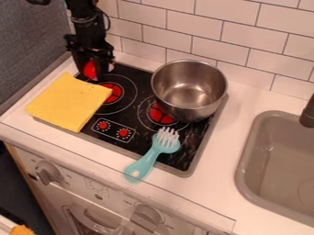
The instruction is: Put the red object into the silver pot
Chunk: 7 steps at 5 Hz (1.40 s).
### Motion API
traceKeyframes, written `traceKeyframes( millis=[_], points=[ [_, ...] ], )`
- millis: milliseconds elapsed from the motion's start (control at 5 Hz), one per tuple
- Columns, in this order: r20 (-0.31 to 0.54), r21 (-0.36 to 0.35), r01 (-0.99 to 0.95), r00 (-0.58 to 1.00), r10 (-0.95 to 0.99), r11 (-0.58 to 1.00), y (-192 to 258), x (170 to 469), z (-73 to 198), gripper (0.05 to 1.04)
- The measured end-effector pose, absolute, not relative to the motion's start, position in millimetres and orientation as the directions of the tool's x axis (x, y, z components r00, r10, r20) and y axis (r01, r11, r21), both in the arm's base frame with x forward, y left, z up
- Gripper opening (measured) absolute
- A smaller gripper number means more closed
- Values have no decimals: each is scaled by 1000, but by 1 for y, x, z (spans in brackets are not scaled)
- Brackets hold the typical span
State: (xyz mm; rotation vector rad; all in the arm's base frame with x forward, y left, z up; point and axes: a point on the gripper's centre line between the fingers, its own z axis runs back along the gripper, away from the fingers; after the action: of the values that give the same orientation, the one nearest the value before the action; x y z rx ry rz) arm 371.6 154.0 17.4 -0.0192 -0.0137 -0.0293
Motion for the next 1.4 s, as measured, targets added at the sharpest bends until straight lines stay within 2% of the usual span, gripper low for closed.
traceKeyframes(
  millis=[200, 400, 600, 800, 1000, 1400],
  points=[
    [63, 2, -19, 998, 19, 1000, 104, 380, 58, 609],
    [52, 23, -44, 998, 43, 999, 59, 387, 98, 608],
    [51, -56, -12, 999, 14, 998, 18, 392, 104, 608],
    [14, -98, 59, 998, -58, 993, -23, 394, 90, 608],
    [-22, -117, 54, 998, -57, 992, -34, 382, 68, 608],
    [-69, -81, 71, 995, -77, 994, -41, 362, 39, 608]
  ],
)
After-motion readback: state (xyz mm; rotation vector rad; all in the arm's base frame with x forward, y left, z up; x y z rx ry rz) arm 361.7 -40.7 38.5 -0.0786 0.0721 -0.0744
